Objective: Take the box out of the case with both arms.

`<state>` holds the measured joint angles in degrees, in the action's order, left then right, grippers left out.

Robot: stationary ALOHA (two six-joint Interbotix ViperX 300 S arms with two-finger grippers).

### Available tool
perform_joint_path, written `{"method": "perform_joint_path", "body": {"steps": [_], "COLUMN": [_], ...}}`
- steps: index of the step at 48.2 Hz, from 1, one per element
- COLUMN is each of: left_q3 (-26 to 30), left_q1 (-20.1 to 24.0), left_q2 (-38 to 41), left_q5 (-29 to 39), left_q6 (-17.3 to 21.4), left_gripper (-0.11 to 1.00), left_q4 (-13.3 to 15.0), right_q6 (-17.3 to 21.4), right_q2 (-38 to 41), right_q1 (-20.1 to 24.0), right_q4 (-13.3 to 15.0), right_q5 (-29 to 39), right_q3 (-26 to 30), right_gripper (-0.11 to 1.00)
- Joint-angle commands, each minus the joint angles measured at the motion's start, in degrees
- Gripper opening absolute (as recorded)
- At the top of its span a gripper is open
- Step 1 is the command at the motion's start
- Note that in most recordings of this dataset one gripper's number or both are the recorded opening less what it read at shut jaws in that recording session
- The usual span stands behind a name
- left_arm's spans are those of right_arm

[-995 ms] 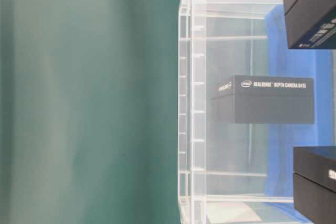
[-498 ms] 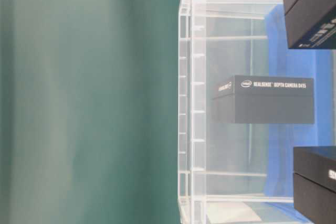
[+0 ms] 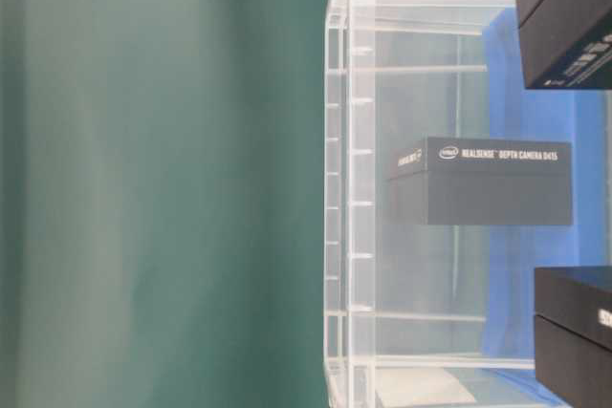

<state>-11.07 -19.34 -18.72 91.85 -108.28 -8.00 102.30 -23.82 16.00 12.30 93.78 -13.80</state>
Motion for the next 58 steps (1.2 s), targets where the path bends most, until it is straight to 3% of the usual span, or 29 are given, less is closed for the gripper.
{"method": "perform_joint_path", "body": {"steps": [1, 17, 25, 45, 53, 58], "left_q3": [0.18, -1.14, -1.05, -1.14, -0.97, -0.97], "left_q1": [1.58, 11.25, 17.58, 30.15, 32.34, 32.43], "left_q2": [-1.58, -3.43, -3.60, -3.60, -3.52, -3.52], "left_q5": [0.26, 0.26, 0.35, 0.26, 0.26, 0.26], "left_q6": [0.97, 10.20, 17.14, 28.21, 30.59, 30.67], "left_gripper": [0.86, 0.86, 0.85, 0.86, 0.85, 0.86], "left_q4": [-0.09, -0.09, -0.09, -0.09, -0.09, -0.09], "right_q6": [-0.44, -8.79, -16.00, -32.43, -36.21, -36.39], "right_q2": [-0.53, -2.29, -2.99, -2.81, -2.11, -1.93], "right_q1": [-1.93, -11.87, -19.60, -37.79, -41.13, -41.13], "right_q4": [0.35, 0.35, 0.09, -0.26, -1.76, -2.20], "right_q5": [-0.26, -0.26, -0.53, -3.25, -3.69, -3.69], "right_q3": [0.35, -0.70, -1.49, -1.85, -1.76, -1.76], "right_gripper": [0.90, 0.87, 0.87, 0.87, 0.87, 0.87]}}
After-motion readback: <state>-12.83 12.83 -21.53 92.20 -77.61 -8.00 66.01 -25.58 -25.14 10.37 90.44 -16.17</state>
